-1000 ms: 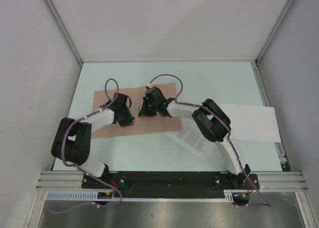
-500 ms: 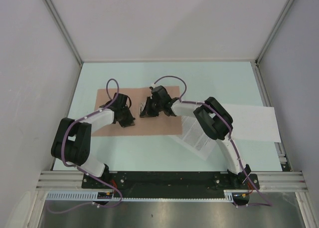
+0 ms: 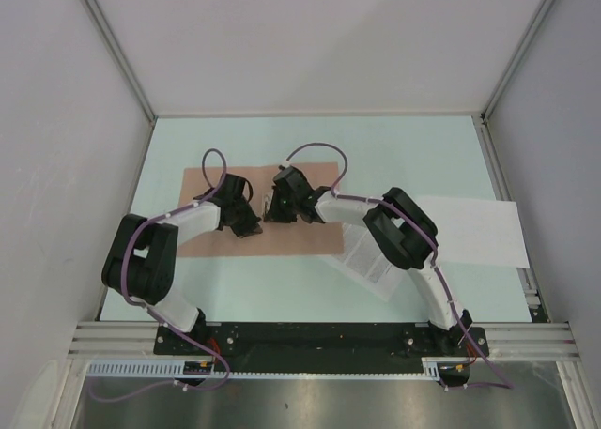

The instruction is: Put the files into the folder

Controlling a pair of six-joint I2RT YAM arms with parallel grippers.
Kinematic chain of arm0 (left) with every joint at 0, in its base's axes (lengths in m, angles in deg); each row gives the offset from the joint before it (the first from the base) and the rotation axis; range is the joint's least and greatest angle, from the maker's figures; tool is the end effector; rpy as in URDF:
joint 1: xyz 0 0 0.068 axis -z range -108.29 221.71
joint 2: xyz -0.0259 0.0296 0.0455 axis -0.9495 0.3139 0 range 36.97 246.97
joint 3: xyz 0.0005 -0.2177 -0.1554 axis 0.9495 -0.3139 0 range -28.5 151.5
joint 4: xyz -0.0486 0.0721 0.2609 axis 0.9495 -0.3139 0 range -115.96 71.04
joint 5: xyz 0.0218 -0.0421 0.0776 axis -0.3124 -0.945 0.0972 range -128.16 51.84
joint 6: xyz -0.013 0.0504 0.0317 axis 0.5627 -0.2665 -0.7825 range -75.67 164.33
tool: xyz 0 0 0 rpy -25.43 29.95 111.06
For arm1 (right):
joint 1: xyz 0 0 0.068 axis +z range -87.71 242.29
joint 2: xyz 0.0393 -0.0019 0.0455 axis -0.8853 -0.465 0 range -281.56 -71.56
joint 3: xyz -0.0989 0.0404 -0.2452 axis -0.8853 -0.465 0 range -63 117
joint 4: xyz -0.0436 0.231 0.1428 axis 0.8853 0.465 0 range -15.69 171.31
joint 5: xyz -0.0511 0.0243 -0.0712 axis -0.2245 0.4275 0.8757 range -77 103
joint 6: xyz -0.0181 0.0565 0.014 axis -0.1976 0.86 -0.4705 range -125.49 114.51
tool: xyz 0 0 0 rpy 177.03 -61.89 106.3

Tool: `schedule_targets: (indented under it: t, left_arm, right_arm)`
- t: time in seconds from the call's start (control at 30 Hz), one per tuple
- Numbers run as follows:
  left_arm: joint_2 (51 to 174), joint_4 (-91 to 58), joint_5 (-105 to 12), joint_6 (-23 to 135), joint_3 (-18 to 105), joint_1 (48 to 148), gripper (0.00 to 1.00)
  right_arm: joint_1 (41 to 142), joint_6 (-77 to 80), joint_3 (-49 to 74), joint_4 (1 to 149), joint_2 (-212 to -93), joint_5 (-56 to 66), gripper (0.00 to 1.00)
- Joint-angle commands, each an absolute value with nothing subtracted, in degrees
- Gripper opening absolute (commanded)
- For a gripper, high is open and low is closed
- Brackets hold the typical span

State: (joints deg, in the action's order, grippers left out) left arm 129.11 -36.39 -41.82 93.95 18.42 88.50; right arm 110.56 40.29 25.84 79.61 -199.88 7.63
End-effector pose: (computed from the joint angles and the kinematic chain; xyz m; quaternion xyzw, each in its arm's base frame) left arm 0.2958 -0.0924 0.1237 -0.2672 0.9337 -0.1553 0.1807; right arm 0.3319 0.3785 0.1135 -0.0381 0.9215 0.3105 0.2302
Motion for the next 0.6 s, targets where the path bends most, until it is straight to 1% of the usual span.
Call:
schedule_targets:
  t: [0.0,0.17,0.2,0.4,0.53,0.57]
  left_arm:
    - [130.6,-40.8,-36.8,95.0,15.8,87.8,0.00]
    - [129.7,-40.5,-36.6,95.9,14.9,87.8,0.00]
    - [129.9,-40.7,-36.5,96.2,14.9,87.8,0.00]
    - [130.0,-40.3,-36.0,96.6,15.0,87.9,0.00]
    - [130.0,-40.1,-36.6,91.2,17.2,88.5,0.00]
    - [129.5,-39.9,-37.7,90.7,17.4,89.0,0.01]
  right_arm:
    - [109.9,37.3,18.1,97.0,-204.4,17.6,0.00]
    - [108.6,31.3,17.2,90.1,-200.4,13.7,0.00]
    - [108.3,30.6,17.2,89.3,-199.2,10.9,0.00]
    - [106.3,27.9,17.0,86.0,-197.9,4.7,0.00]
    - [105.5,30.0,14.5,81.4,-196.1,0.5,0.00]
    - [105.1,30.9,13.0,77.3,-195.8,-1.5,0.00]
